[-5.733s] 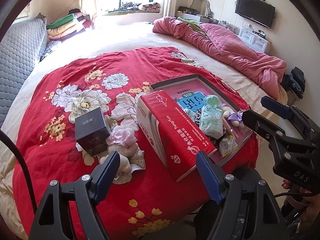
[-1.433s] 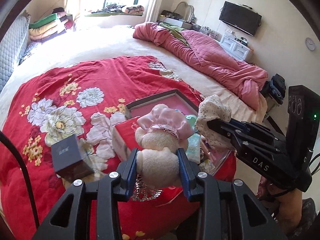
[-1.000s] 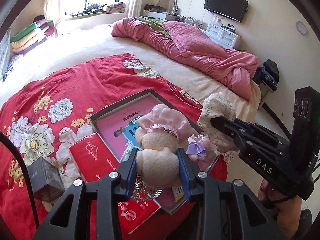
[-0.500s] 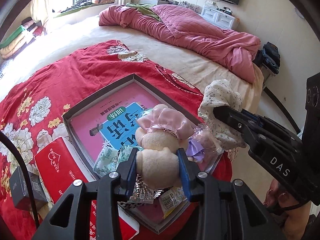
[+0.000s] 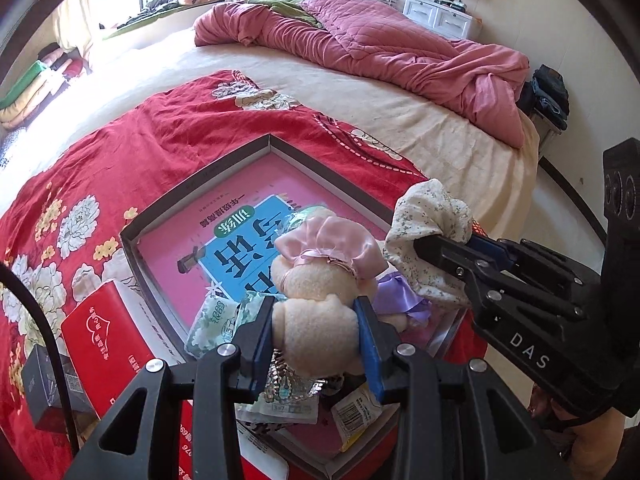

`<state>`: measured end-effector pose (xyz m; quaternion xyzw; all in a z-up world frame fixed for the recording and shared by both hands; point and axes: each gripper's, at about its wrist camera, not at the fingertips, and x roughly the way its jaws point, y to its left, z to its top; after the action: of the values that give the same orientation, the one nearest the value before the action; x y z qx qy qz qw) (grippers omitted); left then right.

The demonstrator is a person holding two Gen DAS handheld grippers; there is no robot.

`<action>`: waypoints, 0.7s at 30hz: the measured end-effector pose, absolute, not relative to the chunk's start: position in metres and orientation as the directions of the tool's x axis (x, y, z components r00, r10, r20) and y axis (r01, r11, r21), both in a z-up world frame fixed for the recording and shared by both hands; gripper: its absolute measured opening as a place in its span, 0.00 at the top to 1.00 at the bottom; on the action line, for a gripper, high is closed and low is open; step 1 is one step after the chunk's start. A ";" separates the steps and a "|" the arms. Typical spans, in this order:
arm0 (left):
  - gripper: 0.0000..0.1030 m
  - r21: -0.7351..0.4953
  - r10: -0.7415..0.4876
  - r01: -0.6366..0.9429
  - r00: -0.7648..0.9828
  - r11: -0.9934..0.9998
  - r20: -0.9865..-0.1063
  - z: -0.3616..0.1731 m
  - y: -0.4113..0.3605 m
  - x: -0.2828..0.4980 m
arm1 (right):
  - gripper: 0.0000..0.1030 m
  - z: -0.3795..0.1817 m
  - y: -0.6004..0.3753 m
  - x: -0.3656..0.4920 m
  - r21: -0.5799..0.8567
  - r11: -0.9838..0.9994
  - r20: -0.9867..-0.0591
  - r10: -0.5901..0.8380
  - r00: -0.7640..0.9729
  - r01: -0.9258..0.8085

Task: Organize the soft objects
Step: 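Lower the teddy bear and scrunchie into the pink box and open both tools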

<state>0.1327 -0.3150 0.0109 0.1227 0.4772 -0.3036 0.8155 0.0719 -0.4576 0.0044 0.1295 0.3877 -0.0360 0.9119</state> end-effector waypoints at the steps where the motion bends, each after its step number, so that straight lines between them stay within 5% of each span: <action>1: 0.63 -0.089 -0.377 0.612 0.360 0.786 -0.854 0.010 -0.316 0.133 | 0.76 0.002 -0.457 0.072 0.207 0.964 -0.717 0.034 0.696 0.166; 21: 0.56 -0.127 -0.379 0.584 0.332 0.802 -0.864 0.000 -0.311 0.146 | 0.41 -0.003 -0.461 0.073 0.235 0.957 -0.704 0.046 0.709 0.172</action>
<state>0.1460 -0.3113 0.0000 0.1034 0.4957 -0.2974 0.8094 0.0725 -0.4610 -0.0035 0.1432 0.3798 -0.0344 0.9133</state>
